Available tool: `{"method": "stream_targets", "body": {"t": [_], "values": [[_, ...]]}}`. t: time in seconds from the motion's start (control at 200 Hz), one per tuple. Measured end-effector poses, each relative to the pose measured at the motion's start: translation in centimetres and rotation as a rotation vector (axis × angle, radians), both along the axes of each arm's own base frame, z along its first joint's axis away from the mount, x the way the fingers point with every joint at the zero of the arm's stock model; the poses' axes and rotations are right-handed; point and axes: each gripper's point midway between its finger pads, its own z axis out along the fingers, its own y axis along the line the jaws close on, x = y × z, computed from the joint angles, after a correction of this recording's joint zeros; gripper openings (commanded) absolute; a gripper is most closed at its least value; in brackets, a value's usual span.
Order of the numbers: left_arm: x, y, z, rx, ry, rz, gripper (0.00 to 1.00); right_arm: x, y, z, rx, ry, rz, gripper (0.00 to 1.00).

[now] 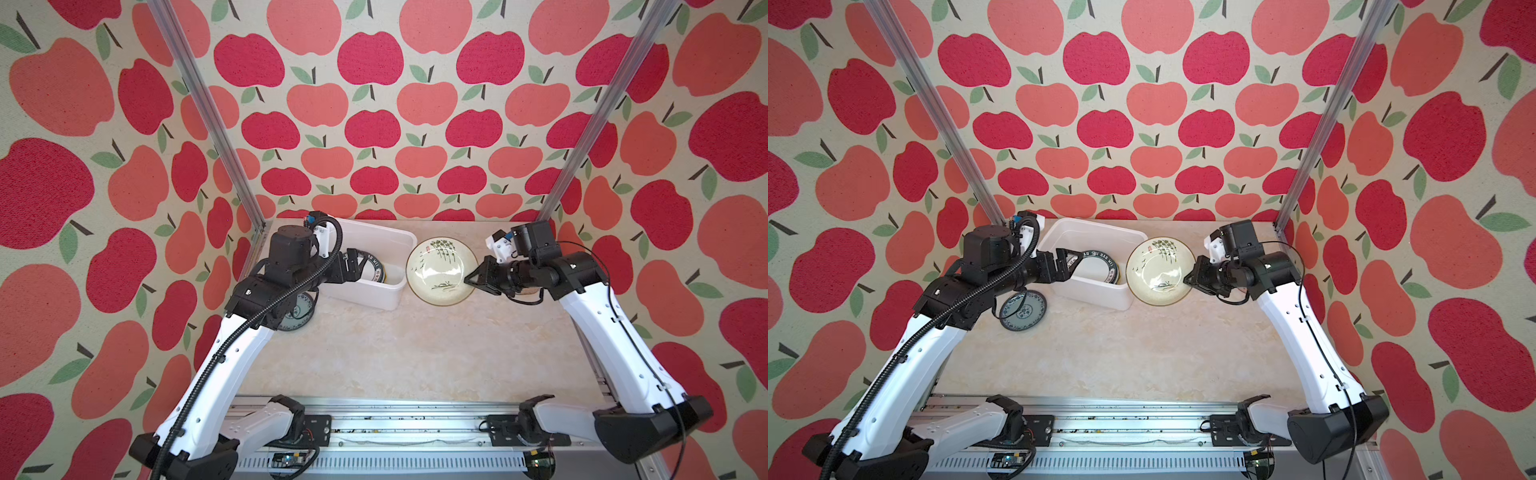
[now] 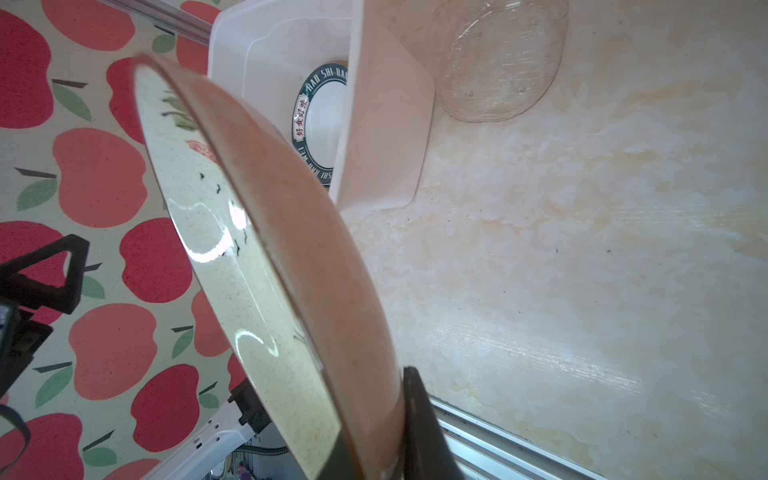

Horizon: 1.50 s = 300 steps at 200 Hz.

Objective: Place the plates into the plastic bin on the countertop
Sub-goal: 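Carry the cream plate over the bin with the right gripper while the left arm withdraws, then lower the cream plate onto the plate stack in the bin with the right gripper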

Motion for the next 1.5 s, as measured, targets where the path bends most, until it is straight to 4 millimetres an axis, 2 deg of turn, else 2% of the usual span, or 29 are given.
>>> {"method": "stream_targets", "body": {"t": [0.125, 0.26, 0.545, 0.67, 0.865, 0.996, 1.131, 1.501], "values": [[-0.8, 2.4, 0.0, 0.007, -0.005, 0.065, 0.99, 1.1, 3.5, 1.5, 0.008, -0.001, 0.058, 0.0], [-2.0, 4.0, -0.2, 0.019, -0.014, 0.11, 0.99, 3.7, 7.4, 1.0, -0.002, 0.025, 0.091, 0.0], [-3.7, 5.4, -1.7, 0.047, 0.0, 0.137, 0.99, 10.8, 14.6, -2.6, -0.023, 0.055, 0.095, 0.0], [-3.6, 5.9, -2.0, 0.071, -0.001, 0.15, 0.99, 12.8, 17.2, -4.3, -0.007, 0.066, 0.085, 0.0], [-3.7, 6.0, -3.1, 0.102, 0.002, 0.139, 0.99, 15.2, 20.3, -8.4, 0.02, 0.12, 0.043, 0.0], [-3.8, 6.0, -4.4, 0.112, 0.01, 0.134, 0.99, 16.1, 21.6, -10.6, 0.023, 0.147, 0.027, 0.0], [-3.5, 5.9, -4.7, 0.108, 0.003, 0.131, 0.99, 16.1, 22.2, -12.6, 0.01, 0.18, 0.019, 0.0], [-2.6, 5.4, -4.6, 0.096, -0.007, 0.12, 0.99, 15.1, 25.4, -15.3, -0.009, 0.173, 0.042, 0.0]]}}
